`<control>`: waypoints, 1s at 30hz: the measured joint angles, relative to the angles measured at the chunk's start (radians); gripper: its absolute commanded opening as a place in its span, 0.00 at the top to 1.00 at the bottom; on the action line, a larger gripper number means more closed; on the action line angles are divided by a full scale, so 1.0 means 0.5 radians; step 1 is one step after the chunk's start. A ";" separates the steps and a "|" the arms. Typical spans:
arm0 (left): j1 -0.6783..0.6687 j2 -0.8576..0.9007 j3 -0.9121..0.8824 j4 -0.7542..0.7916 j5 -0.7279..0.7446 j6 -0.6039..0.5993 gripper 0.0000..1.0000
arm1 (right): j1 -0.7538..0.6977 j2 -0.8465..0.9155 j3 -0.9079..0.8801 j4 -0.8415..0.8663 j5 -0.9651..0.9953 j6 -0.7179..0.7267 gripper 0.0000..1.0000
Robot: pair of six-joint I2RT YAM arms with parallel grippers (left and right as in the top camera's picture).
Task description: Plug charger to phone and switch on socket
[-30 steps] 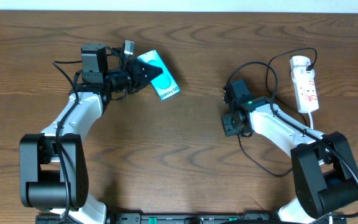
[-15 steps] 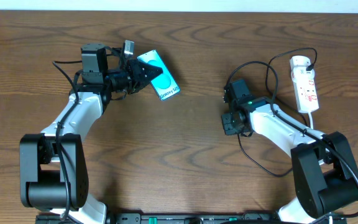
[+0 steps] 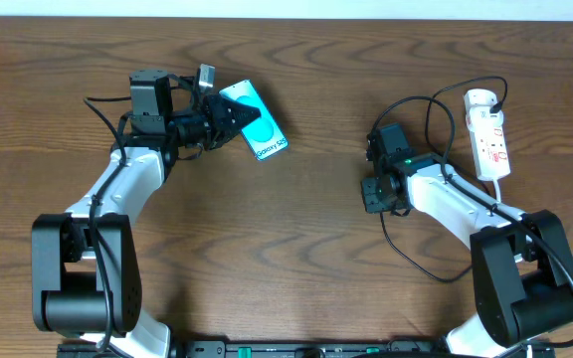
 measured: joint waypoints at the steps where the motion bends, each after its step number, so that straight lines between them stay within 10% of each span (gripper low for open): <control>1: 0.000 0.000 0.000 0.000 0.000 0.000 0.93 | 0.000 0.000 0.000 0.002 -0.001 0.000 0.62; 30: 0.000 0.000 0.000 0.000 0.000 0.000 0.93 | 0.000 0.000 -0.002 0.016 -0.036 0.006 0.75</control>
